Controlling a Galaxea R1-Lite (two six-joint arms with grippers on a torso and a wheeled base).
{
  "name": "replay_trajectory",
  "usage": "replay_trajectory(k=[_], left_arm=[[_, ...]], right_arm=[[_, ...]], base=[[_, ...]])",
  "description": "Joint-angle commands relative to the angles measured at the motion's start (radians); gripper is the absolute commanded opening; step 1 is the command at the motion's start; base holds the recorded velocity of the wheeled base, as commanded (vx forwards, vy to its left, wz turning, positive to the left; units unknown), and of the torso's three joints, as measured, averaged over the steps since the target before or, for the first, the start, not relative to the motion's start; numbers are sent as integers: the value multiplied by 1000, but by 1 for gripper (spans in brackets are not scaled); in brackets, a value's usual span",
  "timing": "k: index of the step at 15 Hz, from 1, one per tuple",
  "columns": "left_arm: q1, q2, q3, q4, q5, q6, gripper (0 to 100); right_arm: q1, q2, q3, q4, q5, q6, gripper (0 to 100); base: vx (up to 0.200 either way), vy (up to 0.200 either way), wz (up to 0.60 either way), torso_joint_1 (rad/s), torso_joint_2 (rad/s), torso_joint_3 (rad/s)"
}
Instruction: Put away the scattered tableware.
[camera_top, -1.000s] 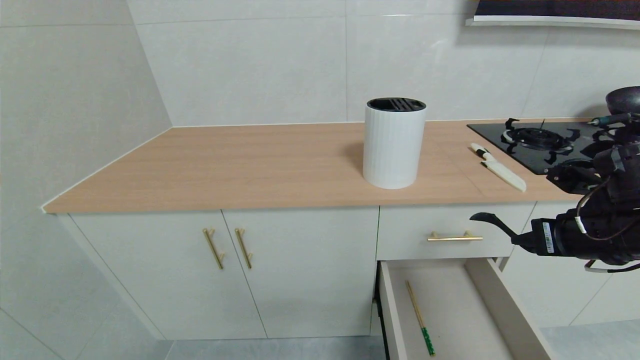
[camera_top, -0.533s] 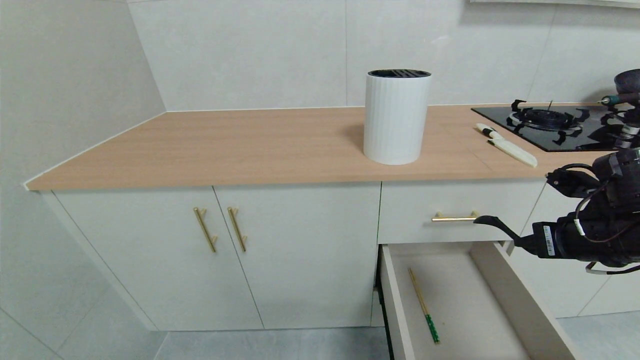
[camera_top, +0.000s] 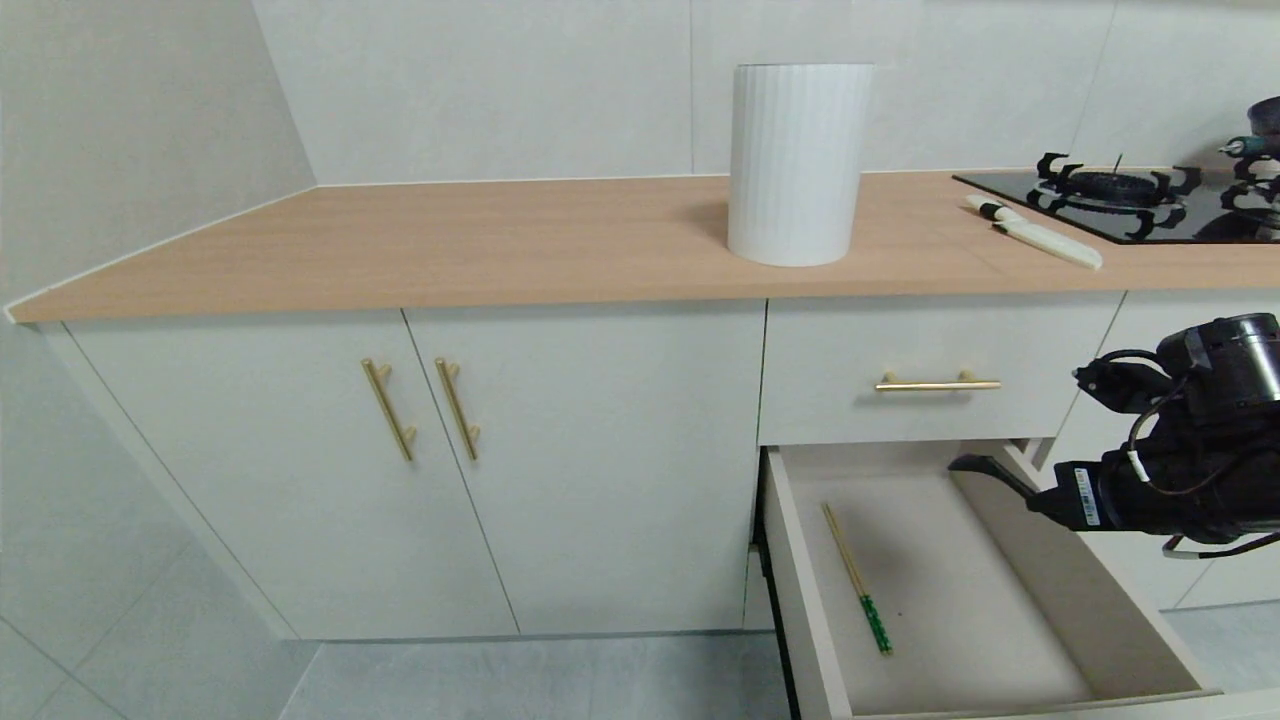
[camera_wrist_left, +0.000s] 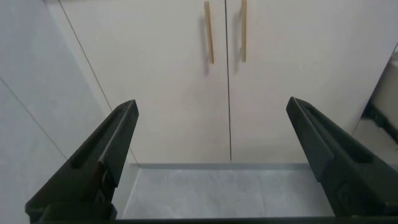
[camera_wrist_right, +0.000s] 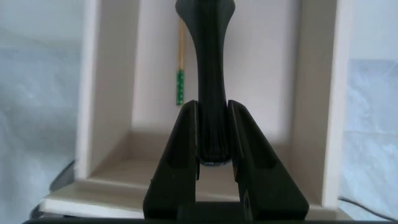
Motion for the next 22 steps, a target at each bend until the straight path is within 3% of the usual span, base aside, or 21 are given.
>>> replay_trajectory(k=[1, 9, 14, 22], left_arm=[[0, 0, 0, -1, 0, 0, 100], [0, 0, 0, -1, 0, 0, 100], [0, 0, 0, -1, 0, 0, 100], [0, 0, 0, -1, 0, 0, 100]], right_arm=[[3, 30, 2, 0, -1, 0, 0], [51, 156, 19, -63, -7, 0, 0], [54, 436, 74, -364, -114, 3, 0], [48, 656, 117, -678, -128, 2, 0]], base=[[0, 0, 0, -32, 442, 388], [0, 0, 0, -8, 103, 94], [0, 0, 0, 0, 0, 0], [0, 0, 0, 0, 0, 0]])
